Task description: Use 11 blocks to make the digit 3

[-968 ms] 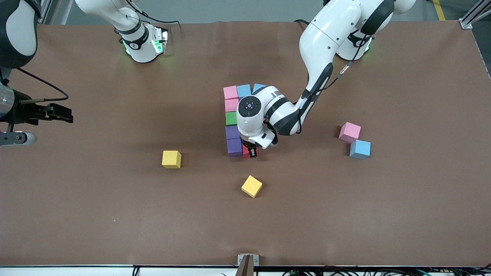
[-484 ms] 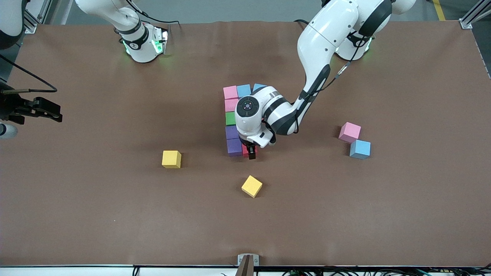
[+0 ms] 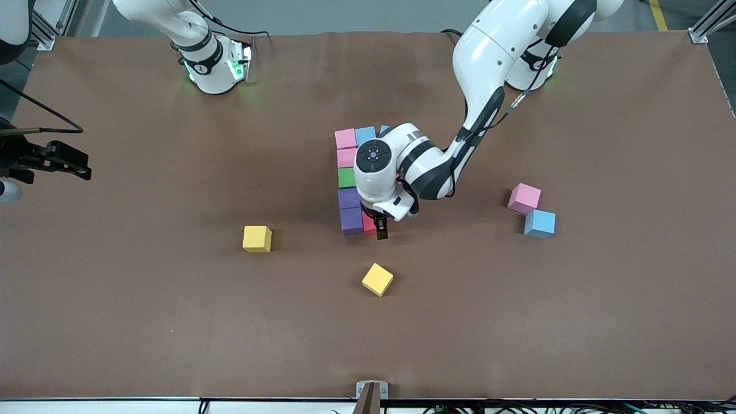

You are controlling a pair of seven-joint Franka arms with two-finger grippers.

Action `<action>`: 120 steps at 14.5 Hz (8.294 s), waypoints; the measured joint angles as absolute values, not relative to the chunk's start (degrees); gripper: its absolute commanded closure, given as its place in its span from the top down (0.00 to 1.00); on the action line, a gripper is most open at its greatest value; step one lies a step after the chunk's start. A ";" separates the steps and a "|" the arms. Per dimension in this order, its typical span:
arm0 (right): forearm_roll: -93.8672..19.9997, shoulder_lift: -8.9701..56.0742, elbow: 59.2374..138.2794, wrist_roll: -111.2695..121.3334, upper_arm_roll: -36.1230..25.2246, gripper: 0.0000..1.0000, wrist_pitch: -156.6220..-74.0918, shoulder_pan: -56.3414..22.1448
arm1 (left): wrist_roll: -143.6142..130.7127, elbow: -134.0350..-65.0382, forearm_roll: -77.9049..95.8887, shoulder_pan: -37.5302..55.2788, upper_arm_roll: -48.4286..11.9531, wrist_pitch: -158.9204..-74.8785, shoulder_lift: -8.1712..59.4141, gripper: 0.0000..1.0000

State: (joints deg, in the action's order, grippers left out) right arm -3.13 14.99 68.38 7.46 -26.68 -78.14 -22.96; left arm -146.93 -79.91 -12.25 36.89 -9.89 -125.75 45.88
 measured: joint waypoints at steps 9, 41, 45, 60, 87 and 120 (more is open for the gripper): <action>-3.59 13.66 66.88 7.50 -26.18 1.00 -74.57 -23.45 | -131.71 -84.74 -12.25 26.89 -9.72 -120.84 36.86 1.00; -3.54 11.91 66.50 12.19 -7.17 1.00 -71.77 -3.89 | -90.41 -127.32 -12.26 -5.40 -10.27 -147.31 20.20 1.00; -1.71 11.90 66.52 12.48 -5.73 1.00 -73.16 -3.28 | -90.41 -127.35 -12.26 -5.38 -10.37 -149.79 22.06 0.86; 0.72 11.83 66.54 12.93 0.91 1.00 -74.43 0.73 | -100.90 -115.94 -12.04 -3.64 -13.90 -145.33 22.54 0.27; 0.49 -2.22 83.59 13.01 0.18 1.00 -78.43 0.23 | -141.83 -94.03 -12.08 29.40 -12.95 -137.21 42.18 0.27; 0.14 -3.34 83.74 4.04 -2.17 1.00 -76.78 -0.96 | -91.10 -94.32 -12.22 6.03 -13.07 -121.39 21.24 1.00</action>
State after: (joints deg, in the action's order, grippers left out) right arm 0.14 -3.34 83.74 4.04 -2.17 -76.78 -0.96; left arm -91.10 -94.32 -12.22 6.03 -13.07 -121.39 21.24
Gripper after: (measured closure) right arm 0.000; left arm 0.000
